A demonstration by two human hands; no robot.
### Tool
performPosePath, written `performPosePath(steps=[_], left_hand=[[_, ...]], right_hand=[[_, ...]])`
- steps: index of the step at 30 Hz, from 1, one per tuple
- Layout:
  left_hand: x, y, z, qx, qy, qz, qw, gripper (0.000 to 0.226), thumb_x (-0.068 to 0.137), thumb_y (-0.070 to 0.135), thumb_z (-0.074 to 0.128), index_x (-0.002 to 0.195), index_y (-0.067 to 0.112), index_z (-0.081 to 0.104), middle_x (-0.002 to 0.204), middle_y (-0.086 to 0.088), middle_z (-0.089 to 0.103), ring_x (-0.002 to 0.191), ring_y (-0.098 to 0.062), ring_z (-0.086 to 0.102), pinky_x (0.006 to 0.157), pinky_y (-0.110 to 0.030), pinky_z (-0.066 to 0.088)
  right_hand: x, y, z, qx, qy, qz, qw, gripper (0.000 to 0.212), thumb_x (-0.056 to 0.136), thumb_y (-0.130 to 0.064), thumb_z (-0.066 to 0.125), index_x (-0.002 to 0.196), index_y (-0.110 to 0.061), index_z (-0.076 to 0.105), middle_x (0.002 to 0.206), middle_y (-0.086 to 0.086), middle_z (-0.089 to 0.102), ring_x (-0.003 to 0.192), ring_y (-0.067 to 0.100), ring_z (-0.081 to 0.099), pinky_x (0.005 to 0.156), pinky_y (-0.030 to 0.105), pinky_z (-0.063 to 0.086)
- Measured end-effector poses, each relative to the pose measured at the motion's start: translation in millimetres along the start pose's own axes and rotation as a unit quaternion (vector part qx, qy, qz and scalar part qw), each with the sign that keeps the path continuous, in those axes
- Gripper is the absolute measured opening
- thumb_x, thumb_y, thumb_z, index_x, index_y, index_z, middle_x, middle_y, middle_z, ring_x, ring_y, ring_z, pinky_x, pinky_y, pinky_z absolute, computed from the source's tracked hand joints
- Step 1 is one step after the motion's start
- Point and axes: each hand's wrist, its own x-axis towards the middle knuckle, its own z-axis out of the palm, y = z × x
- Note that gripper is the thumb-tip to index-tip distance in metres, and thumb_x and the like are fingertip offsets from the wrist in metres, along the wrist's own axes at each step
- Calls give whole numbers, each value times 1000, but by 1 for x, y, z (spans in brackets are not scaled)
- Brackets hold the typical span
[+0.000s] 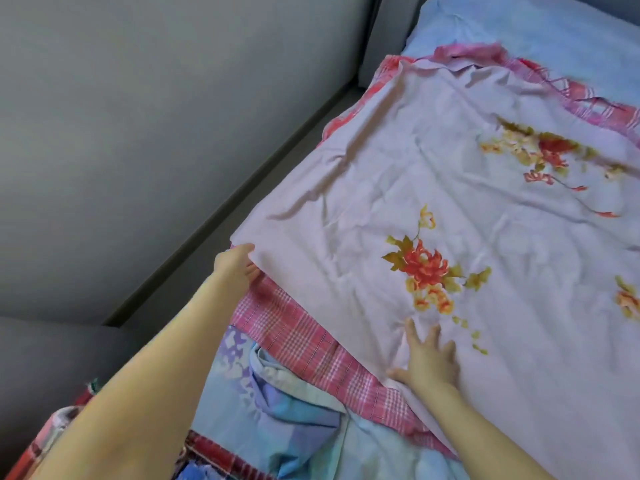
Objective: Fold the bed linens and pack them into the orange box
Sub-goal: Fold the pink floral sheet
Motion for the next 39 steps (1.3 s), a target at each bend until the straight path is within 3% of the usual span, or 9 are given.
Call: performPosePath(steps=[2,6,10,15,22,26,30,36,39], left_hand=[[13,15,6,-31,-18,-19,999,23,93,13,52,116,19,50,64,-4,51,42,-11,51,50,-24,46],[20,57,23,-100,-20,-26,994,14,99,13,44,93,9,55,62,1,65,36,-7,51,33,-14,37],[18,118,42,-103,-6,14,995,24,93,17,56,116,10,60,112,0,67,80,-14,64,85,-26,53],[6,142,64,143,15,174,974,18,77,30,77,75,17,64,84,2,68,73,-9,65,71,-27,56],[-14,77,54,398,33,249,882,58,75,72,53,73,15,57,68,-9,42,52,-21,37,49,-24,33],[-44,53,39,514,-33,331,791,57,76,53,69,70,-3,61,60,-10,49,50,-17,41,43,-20,35],[-83,49,33,650,-79,355,667,21,78,23,73,80,2,70,73,-11,64,56,-16,49,48,-22,39],[-176,48,49,674,-90,451,578,28,79,4,55,57,8,36,61,-8,40,56,-21,32,50,-29,25],[-216,50,63,641,-87,516,562,24,91,6,47,67,3,47,70,-13,48,69,-26,41,59,-32,29]], right_hand=[[9,-2,9,-11,-12,7,1000,106,73,-67,63,148,-38,-6,156,16,-4,136,47,14,105,49,34],[17,-7,8,-24,-40,19,999,105,76,-64,62,148,-36,-9,155,19,-8,137,48,9,106,52,31],[22,-12,11,-43,-42,19,998,108,76,-65,61,149,-31,-11,154,24,-9,136,51,9,110,55,21],[24,-12,11,-38,-52,13,998,108,77,-62,62,150,-28,-11,153,28,-9,135,55,8,110,58,16],[21,-8,6,4,-55,2,999,107,77,-60,64,149,-31,-10,153,26,-13,136,55,3,111,58,13],[12,0,0,33,-56,-14,998,107,76,-59,66,149,-35,-9,155,22,-14,138,53,0,113,56,13],[-16,28,-6,84,-22,-84,993,90,82,-44,65,150,-36,5,157,14,-1,141,40,11,114,45,22],[-110,119,5,247,-11,-26,969,55,87,-29,60,139,-17,46,144,2,46,131,16,43,104,22,32],[-146,165,6,301,19,20,953,46,88,-27,61,131,-15,55,137,3,54,126,16,49,100,21,35]])
